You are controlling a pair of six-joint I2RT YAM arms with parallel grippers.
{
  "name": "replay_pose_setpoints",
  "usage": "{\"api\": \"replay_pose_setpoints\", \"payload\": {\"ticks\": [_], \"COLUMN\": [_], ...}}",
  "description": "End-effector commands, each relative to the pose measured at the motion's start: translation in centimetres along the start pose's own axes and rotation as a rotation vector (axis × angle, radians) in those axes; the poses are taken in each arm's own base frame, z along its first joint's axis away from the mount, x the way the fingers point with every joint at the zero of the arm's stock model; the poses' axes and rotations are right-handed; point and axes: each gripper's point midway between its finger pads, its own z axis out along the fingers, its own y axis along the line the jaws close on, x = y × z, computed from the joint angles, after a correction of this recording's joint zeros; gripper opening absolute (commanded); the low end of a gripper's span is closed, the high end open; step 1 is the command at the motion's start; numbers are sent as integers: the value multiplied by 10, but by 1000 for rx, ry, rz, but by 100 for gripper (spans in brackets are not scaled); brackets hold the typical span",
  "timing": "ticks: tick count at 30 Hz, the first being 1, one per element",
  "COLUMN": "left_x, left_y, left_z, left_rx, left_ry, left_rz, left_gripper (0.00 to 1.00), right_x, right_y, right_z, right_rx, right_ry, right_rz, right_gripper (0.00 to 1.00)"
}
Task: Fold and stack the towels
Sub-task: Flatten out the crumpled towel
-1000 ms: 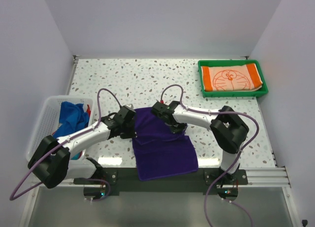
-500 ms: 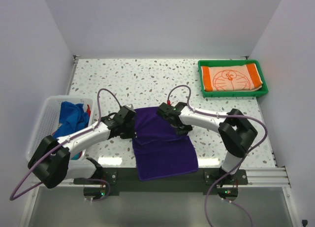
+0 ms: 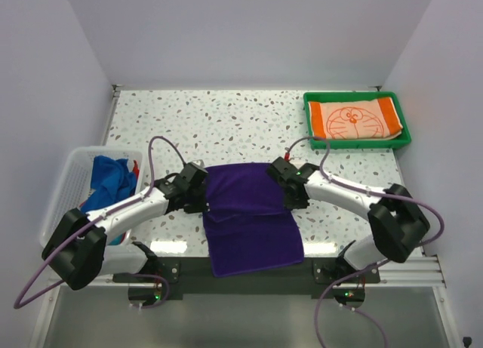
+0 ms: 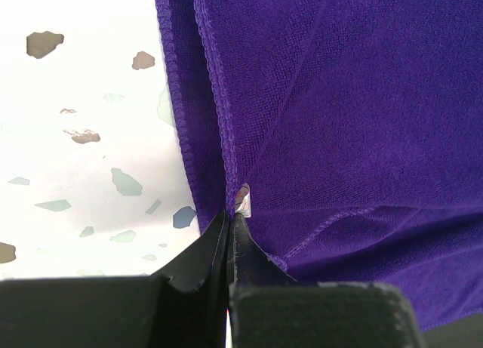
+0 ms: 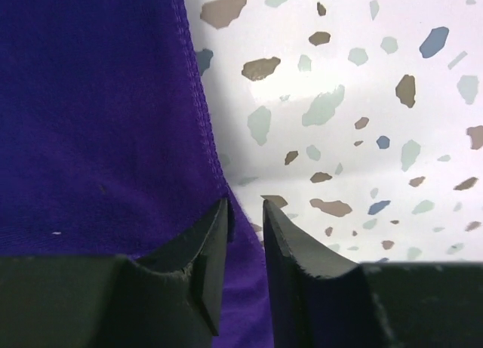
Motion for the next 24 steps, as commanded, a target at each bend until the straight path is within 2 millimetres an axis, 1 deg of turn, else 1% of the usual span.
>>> {"api": "replay_pose_setpoints", "payload": {"ticks": [1,6,8,9,11,14,19,20,21,23,24], "left_x": [-5,-5,-4,-4,-3,-2,-3,-3,-3,-3,-4], "left_y": [-3,-5,-4,-4,-3,-2,-3,-3,-3,-3,-4], "left_z": [-3,-4,-4,-4,-4,-4,-5,-5,-5,-6,-6], "left_rx": [22,30,29,28,24,23,25,26,25,23,25], "left_ry": [-22,-19,-18,-17,-13,-12,-17,-16,-17,-14,-17], "left_rz": [-6,-6,-8,-8,-9,-9,-14,-14,-15,-14,-14], "left_gripper": [0,0,0,0,0,0,0,0,0,0,0], "right_x": [-22,-19,-17,-14,-14,-12,-4,-6,-6,-11,-13], "right_y": [21,28,31,30,31,28,17,18,17,18,17], "right_z": [-12,-11,-9,-5,-3,-1,4,3,2,-2,-4], "right_rx": [-171,-253,-291,-295,-304,-295,-265,-279,-284,-302,-301], "right_ry": [-79,-52,-50,-33,-32,-25,-12,-22,-26,-42,-50], "right_rz": [181,269,312,326,346,361,388,398,404,412,410], "right_gripper": [29,29,30,31,33,33,33,32,26,19,11]}}
